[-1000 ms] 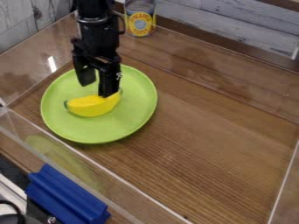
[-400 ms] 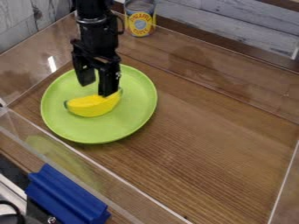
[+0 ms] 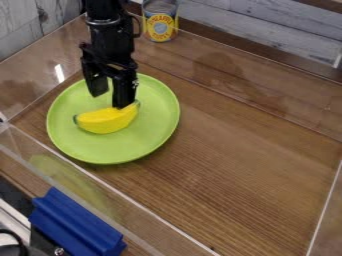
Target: Remove the banana from inside the green plate and put it on the table
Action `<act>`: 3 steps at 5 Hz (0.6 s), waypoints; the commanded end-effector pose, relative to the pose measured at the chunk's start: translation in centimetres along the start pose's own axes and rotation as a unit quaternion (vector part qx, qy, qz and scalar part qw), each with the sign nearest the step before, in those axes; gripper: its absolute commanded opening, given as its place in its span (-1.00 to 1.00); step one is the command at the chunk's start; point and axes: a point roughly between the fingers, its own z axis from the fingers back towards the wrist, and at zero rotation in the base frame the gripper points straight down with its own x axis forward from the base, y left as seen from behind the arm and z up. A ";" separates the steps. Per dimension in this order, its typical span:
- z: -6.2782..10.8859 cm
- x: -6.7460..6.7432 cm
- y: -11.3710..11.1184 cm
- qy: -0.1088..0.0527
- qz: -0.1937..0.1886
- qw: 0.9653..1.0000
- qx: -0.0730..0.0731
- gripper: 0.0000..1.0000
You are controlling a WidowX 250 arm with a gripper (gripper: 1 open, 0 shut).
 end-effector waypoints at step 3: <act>-0.8 1.2 -1.2 -0.020 -0.008 1.000 0.013 1.00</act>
